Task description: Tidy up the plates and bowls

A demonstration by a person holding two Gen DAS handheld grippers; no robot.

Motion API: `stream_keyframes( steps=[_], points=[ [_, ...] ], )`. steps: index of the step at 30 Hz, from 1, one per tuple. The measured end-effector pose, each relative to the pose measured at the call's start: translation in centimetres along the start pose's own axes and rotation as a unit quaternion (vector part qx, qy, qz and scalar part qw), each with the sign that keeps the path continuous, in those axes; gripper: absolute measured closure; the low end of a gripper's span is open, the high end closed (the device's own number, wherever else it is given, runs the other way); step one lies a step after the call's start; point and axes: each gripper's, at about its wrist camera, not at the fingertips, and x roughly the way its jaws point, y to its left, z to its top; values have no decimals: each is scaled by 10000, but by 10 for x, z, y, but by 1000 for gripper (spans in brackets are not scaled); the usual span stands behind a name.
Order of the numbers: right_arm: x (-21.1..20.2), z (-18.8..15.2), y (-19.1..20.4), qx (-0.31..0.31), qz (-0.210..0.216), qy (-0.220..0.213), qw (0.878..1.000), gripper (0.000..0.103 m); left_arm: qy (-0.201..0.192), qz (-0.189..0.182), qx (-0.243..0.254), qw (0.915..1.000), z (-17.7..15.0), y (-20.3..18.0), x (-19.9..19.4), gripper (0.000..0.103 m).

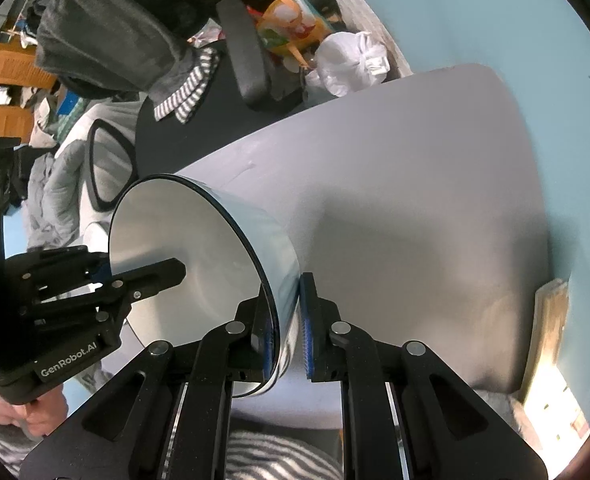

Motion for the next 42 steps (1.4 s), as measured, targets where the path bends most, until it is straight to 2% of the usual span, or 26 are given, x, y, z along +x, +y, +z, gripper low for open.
stream_keyframes(
  steps=[5,16,32,42],
  points=[
    [3,-14,15,-133,-50,67,9999,91,-98,89,44,9999,-15,2,-7,88],
    [33,-47,28,-70,21,506,9987,92,46,104,-50,9999,-44,12,3,87],
    [57,-63,28,158,-132,752,9970,92,319,154,-17,9994,-63,12,34,87],
    [68,-64,32,258,-218,771,9964,91,307,79,-170,9994,-64,22,41,87]
  ],
)
